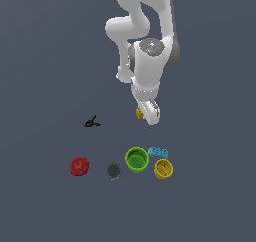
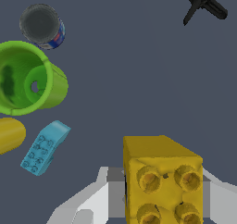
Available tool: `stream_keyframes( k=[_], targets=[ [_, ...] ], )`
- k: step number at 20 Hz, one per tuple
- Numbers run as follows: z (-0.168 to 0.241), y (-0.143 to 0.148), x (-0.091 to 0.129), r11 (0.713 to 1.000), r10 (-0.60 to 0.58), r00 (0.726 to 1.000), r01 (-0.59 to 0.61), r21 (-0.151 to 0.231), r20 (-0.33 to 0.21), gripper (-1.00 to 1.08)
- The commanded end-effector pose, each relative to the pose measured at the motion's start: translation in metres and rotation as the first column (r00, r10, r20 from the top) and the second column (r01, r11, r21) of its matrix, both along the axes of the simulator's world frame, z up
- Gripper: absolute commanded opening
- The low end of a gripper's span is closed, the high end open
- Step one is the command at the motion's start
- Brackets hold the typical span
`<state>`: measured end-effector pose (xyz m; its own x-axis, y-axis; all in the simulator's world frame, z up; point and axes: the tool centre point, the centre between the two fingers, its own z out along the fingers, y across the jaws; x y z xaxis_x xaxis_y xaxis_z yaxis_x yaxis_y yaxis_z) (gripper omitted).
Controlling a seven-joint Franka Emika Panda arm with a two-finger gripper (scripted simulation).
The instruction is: Pick up a designated object from a clutter of objects.
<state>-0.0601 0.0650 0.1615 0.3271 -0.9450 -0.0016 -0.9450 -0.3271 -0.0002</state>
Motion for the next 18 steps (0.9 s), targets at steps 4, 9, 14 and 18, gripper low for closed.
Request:
stream_keyframes(
  k=[4,9,14,18],
  targets=[
    [0.049,-0.03,-0.012,1.0,0.0,1.0,0.0,0.002,0.0,-1.0],
    [0.096,-0.059,-0.023,1.0,0.0,1.0,0.0,0.002,0.0,-1.0],
    [0.138,-0.085,-0.031,1.0,0.0,1.0,0.0,0.002,0.0,-1.0],
    [0.166,-0.102,-0.037,1.0,-0.001,1.0,0.001,0.001,0.0,-1.0]
  ],
)
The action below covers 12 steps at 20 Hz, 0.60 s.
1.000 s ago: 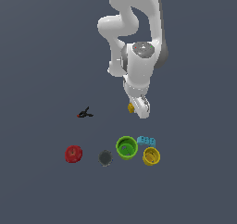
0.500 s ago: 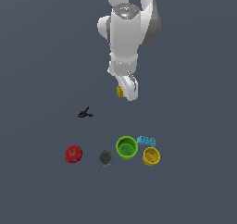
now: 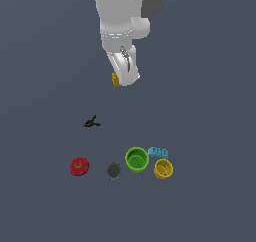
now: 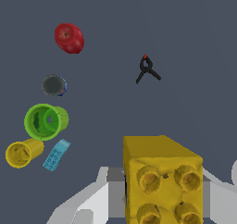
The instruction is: Pick up a designated object from a clutter of objects.
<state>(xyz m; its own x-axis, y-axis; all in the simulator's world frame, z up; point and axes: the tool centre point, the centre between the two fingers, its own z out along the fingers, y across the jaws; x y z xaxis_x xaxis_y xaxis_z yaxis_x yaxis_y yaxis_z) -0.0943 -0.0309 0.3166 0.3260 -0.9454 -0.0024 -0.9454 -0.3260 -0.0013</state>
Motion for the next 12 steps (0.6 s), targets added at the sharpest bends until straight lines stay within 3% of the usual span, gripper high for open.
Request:
stream_keyframes(
  k=[1,12],
  targets=[
    [0.017,-0.01,-0.004,1.0,0.001,1.0,-0.001,-0.001,-0.001,-1.0],
    [0.051,-0.031,-0.008,1.0,0.001,1.0,-0.001,-0.002,-0.001,-1.0]
  ],
)
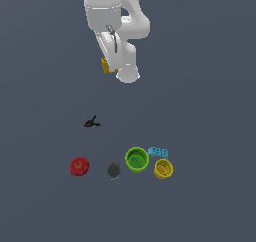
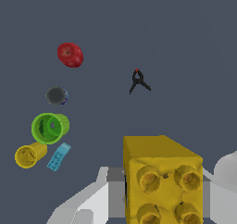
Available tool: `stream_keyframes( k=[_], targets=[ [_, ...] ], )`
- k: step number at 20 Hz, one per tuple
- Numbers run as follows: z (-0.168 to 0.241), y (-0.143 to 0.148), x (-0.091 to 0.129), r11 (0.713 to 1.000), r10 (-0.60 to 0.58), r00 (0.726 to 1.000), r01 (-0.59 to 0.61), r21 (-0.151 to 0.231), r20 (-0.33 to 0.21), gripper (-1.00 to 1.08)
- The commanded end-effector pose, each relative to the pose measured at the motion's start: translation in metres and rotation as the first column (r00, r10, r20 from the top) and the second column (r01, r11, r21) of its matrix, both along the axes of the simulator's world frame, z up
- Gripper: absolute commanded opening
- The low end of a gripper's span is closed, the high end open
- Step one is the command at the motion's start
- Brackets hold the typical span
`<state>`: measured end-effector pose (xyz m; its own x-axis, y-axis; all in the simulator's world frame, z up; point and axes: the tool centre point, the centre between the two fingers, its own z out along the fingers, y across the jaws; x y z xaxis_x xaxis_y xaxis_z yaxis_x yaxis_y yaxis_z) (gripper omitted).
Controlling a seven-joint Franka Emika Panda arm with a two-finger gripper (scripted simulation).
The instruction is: Pick up a designated object from a clutter of objects.
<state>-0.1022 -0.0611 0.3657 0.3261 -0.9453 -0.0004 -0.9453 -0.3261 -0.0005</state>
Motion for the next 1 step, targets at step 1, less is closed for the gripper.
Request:
stream_keyframes(
  k=[1],
  targets=[
    [0.0024,-0.0014,-0.0003,1.0,0.001,1.0,-0.001,0.0,0.0,-1.0]
  ],
)
